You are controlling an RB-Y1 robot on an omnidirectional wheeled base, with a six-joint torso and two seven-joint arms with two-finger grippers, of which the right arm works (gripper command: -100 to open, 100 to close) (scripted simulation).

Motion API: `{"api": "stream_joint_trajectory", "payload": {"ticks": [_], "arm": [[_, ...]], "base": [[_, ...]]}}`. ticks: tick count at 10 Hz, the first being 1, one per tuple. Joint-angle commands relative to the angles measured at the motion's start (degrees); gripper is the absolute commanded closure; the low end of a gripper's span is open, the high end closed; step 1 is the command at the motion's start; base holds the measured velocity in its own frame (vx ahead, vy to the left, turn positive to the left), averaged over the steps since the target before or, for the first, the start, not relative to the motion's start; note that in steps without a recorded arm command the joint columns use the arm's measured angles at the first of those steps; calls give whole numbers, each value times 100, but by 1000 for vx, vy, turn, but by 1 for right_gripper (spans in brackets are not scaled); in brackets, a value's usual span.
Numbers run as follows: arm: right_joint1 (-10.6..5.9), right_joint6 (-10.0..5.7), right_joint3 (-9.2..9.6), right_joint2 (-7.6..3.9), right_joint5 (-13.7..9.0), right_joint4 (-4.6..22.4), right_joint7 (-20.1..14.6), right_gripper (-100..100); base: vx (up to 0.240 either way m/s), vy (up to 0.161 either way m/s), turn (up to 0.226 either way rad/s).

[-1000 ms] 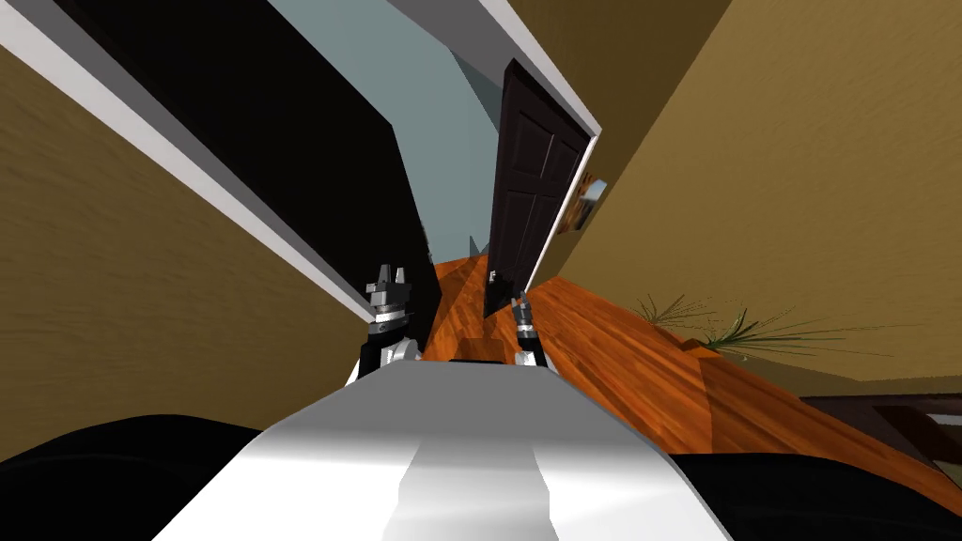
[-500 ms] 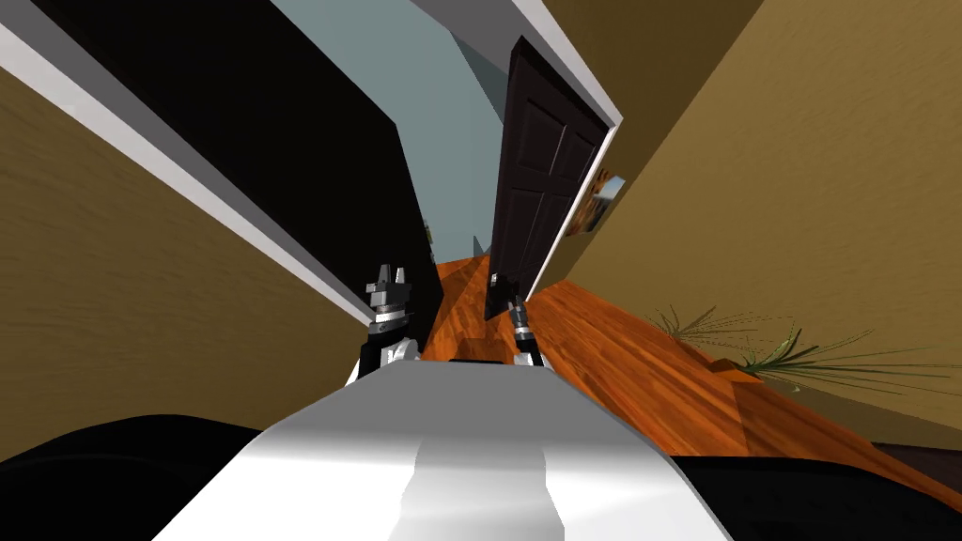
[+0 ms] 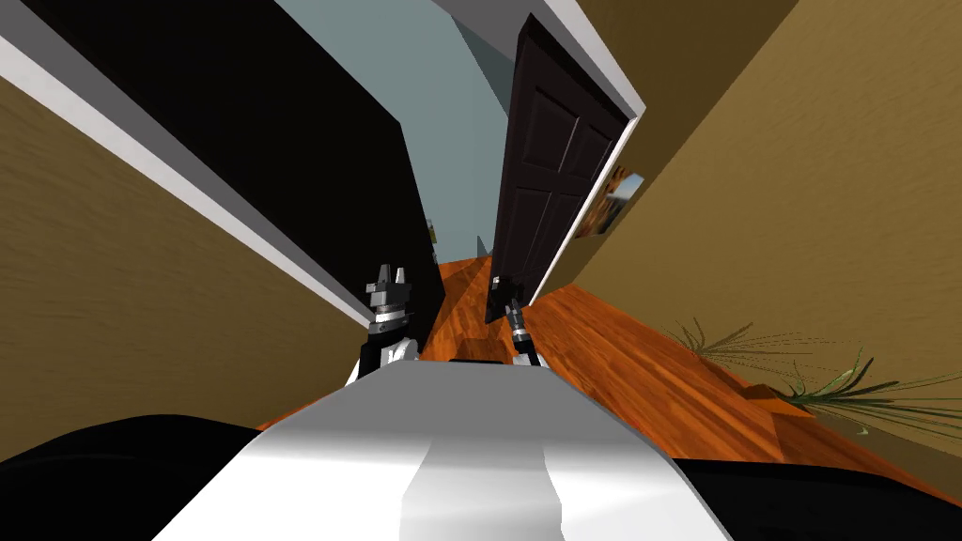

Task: Push the door open

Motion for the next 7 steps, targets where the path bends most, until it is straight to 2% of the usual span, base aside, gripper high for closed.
{"api": "stream_joint_trajectory", "payload": {"ticks": [1, 7], "arm": [[-77, -73, 62, -38, -2, 239, -7, -100], [-407, -337, 260, -188, -19, 1152, -52, -100]], "base": [[94, -66, 106], [81, -67, 102]]}}
